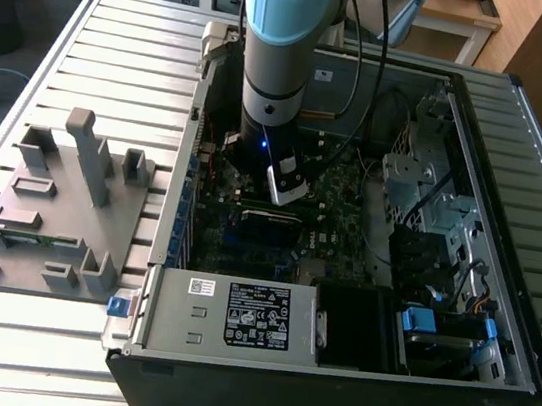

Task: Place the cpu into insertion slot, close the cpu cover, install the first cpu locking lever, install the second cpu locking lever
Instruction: 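Install the second cpu locking lever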

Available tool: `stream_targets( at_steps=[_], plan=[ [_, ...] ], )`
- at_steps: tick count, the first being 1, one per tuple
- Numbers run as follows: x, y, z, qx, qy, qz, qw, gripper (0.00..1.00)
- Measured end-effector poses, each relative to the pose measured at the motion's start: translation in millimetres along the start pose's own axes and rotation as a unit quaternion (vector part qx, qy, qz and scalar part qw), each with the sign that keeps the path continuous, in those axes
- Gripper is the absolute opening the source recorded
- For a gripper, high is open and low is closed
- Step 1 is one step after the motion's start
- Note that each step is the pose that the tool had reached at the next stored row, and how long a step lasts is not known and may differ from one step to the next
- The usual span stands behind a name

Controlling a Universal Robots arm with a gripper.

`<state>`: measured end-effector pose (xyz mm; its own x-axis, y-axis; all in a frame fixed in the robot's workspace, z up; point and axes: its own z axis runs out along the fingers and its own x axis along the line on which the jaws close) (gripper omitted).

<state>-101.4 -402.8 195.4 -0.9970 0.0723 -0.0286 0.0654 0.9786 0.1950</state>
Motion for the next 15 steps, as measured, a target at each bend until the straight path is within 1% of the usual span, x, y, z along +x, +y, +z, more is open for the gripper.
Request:
stream_targets(
  at_steps=[5, 7, 8, 9, 11, 13, 15],
  plan=[
    [0.0, 0.4, 0.1, 0.0004, -0.0001, 0.0, 1.0, 0.1],
    [0.2, 1.9, 0.4, 0.0022, -0.0002, 0.0, 1.0, 0.1],
    [0.2, 3.0, 0.6, 0.0046, -0.0003, 0.0, 1.0, 0.1],
    [0.4, 4.3, 0.9, 0.0086, -0.0006, 0.0, 1.0, 0.1],
    [0.5, 6.8, 1.7, 0.0188, -0.0013, -0.001, 0.9998, 0.1],
    [0.7, 8.8, 2.1, 0.0278, -0.0018, -0.001, 0.9996, 0.1],
    [0.8, 10.5, 2.5, 0.0354, -0.0023, -0.001, 0.9994, 0.1]
  ],
)
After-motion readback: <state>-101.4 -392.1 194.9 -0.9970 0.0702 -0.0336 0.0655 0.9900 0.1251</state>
